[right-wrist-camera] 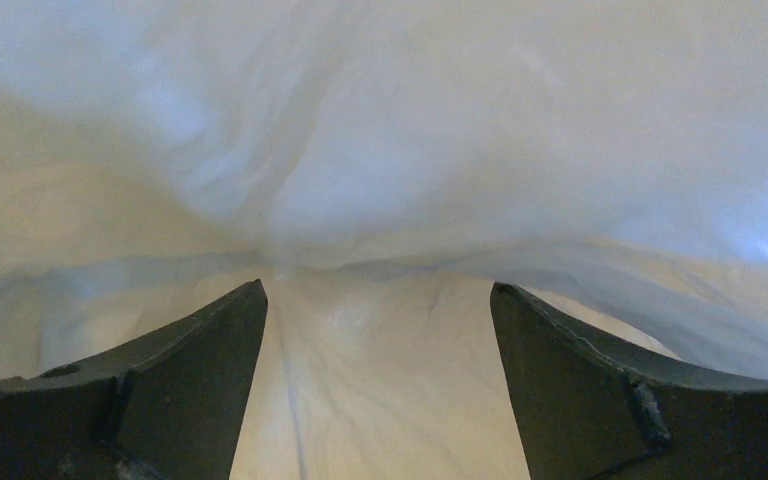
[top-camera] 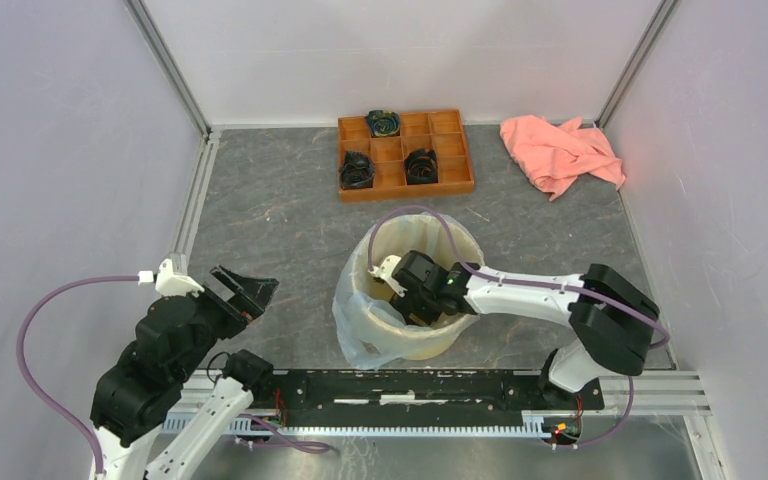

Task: Put the trash bags into the trash bin

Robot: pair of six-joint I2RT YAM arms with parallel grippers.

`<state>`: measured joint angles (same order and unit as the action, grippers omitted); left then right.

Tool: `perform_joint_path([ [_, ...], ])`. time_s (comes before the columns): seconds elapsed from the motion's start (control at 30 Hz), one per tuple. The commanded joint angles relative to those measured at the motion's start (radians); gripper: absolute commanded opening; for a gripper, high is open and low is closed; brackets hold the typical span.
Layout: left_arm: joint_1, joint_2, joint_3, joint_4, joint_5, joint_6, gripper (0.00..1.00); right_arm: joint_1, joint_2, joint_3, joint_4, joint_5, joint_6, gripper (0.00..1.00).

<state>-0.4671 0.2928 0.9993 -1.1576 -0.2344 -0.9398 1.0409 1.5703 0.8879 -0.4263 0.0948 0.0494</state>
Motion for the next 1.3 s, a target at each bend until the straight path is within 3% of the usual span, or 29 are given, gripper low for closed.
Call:
perform_joint_path([
  [0.0, -0.004, 0.011, 0.013, 0.02, -0.011, 0.039, 1.0, 0.006, -0.111, 0.084, -0.089, 0.001, 0.028, 0.92],
  [0.33, -0.004, 0.03, -0.01, 0.044, 0.031, 0.044, 1.0, 0.006, -0.226, 0.133, -0.113, 0.043, 0.059, 0.97],
  [0.6, -0.003, 0.084, 0.086, 0.097, 0.045, 0.108, 1.0, 0.006, -0.337, 0.274, -0.162, 0.034, 0.046, 0.98],
  [0.93, -0.003, 0.313, 0.515, 0.202, 0.093, 0.413, 1.0, 0.007, -0.564, 0.648, -0.222, 0.094, -0.041, 0.98],
  [1.27, -0.004, 0.414, 0.762, 0.312, 0.073, 0.538, 1.0, 0.007, -0.73, 0.735, -0.157, 0.225, -0.097, 0.98],
])
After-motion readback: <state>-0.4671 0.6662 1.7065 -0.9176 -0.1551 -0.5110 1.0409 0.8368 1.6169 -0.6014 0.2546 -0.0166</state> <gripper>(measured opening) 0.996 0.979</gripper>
